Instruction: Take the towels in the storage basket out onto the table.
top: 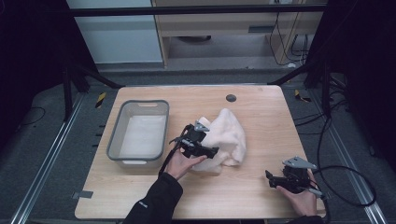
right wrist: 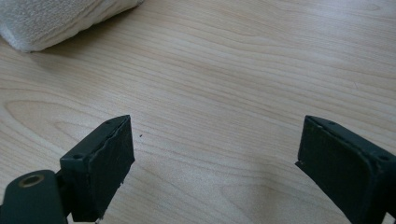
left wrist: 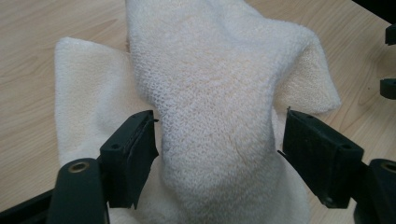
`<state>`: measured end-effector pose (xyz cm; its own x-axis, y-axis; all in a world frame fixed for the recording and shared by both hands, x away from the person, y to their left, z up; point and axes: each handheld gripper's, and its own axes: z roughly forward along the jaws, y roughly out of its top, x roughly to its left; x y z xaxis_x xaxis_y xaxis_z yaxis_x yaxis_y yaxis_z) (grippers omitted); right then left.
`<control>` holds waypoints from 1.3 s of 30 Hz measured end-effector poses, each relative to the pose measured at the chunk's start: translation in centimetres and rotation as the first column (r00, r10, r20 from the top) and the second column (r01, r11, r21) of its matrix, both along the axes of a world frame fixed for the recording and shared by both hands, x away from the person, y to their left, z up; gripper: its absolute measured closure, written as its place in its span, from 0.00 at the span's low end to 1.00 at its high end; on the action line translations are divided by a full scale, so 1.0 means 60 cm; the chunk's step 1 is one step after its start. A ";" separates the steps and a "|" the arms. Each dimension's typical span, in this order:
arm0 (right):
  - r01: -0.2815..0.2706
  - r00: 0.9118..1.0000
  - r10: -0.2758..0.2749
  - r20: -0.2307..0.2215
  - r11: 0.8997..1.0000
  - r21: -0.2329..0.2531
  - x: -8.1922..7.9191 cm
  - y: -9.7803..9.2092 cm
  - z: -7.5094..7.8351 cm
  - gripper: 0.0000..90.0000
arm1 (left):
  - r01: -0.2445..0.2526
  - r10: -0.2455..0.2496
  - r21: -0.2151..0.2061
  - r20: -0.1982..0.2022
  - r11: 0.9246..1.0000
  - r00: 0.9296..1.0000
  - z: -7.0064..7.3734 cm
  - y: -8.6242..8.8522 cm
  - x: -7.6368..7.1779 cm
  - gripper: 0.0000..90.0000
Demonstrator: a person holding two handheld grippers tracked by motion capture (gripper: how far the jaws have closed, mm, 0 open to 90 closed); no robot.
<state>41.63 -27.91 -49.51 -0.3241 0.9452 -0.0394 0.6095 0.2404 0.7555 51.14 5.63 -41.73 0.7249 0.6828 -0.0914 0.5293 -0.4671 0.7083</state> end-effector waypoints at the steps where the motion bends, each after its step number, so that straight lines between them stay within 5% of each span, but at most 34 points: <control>1: -0.001 1.000 0.001 0.002 1.000 -0.004 0.000 0.000 0.000 0.12 | -0.002 0.002 -0.005 0.008 1.000 1.000 0.004 0.003 -0.003 0.28; 19: 0.002 1.000 -0.002 0.001 1.000 -0.006 0.000 0.000 -0.001 0.11 | -0.005 0.011 -0.062 0.095 0.998 0.995 0.063 0.084 -0.050 0.28; 39: 0.005 1.000 -0.005 -0.004 1.000 -0.013 -0.001 0.000 -0.001 0.10 | -0.162 0.180 -0.131 0.138 0.978 0.974 0.065 0.246 -0.099 0.30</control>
